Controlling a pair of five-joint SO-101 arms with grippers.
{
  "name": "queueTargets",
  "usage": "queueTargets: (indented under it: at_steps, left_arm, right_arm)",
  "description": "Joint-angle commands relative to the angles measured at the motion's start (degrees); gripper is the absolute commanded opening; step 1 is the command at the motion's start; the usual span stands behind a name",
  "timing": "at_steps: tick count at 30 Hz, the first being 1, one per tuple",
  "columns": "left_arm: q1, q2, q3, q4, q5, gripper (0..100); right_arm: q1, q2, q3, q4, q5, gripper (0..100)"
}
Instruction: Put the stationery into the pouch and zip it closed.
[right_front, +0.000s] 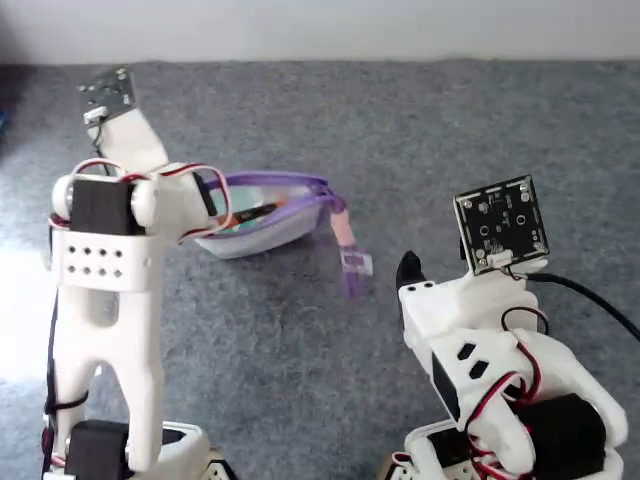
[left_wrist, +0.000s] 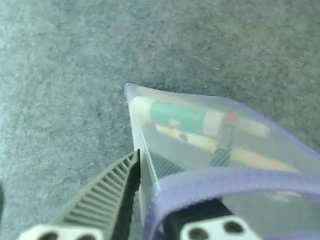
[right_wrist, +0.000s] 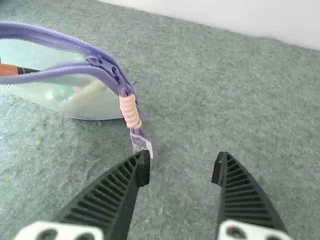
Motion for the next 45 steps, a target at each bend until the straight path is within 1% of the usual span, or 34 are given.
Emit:
queueTargets:
  at_steps: [1,4,7,9,11,13,16,18,24,27,31,38,45]
  left_arm:
    - [1.3,-5.9,-5.2,1.1,0.8,1]
    - [1.7,-7.1,-4.9,1.1,0.8,2]
    - [1.8,-6.1,-0.7,0.8,0.6,3]
    - [2.2,-3.6,3.1,0.9,0.7,9]
    - [2.3,-0.5,6.5,0.9,0.8,17]
    - [1.9,2.4,8.2,0.9,0.8,25]
    - [1.9,5.6,8.2,0.9,1.5,31]
    - [2.1,6.0,8.0,0.9,3.1,32]
    - [2.3,5.5,5.9,1.0,3.3,32]
    - [2.4,2.1,3.3,0.9,3.3,32]
    - [2.4,0.1,2.6,-1.7,3.0,32]
    - [2.4,7.6,3.6,-3.2,3.0,32]
    - [2.4,2.4,-5.0,-1.1,3.0,32]
  right_arm:
    - [0.2,0.3,-0.5,0.2,-2.9,22.1]
    - [0.2,0.3,-0.5,0.2,-5.0,22.1]
    - [0.1,0.6,-0.4,0.2,-6.1,22.3]
    - [0.1,1.0,-0.1,0.0,-6.9,22.3]
    - [0.0,1.0,0.6,-0.6,-7.3,22.3]
    - [-1.7,1.0,2.0,-1.0,-7.4,22.3]
    - [-3.7,1.0,3.6,-0.8,-8.8,22.3]
    - [-4.6,1.0,3.9,-0.8,-9.6,22.3]
    - [-4.6,1.0,4.7,-0.2,-9.3,22.3]
    - [-4.6,1.0,6.0,-0.2,-9.2,22.3]
    - [-4.6,1.0,6.2,-0.2,-9.2,22.3]
    - [-4.6,1.0,6.2,-0.2,-9.4,22.2]
    - [-4.5,0.8,8.3,-0.2,-9.6,22.1]
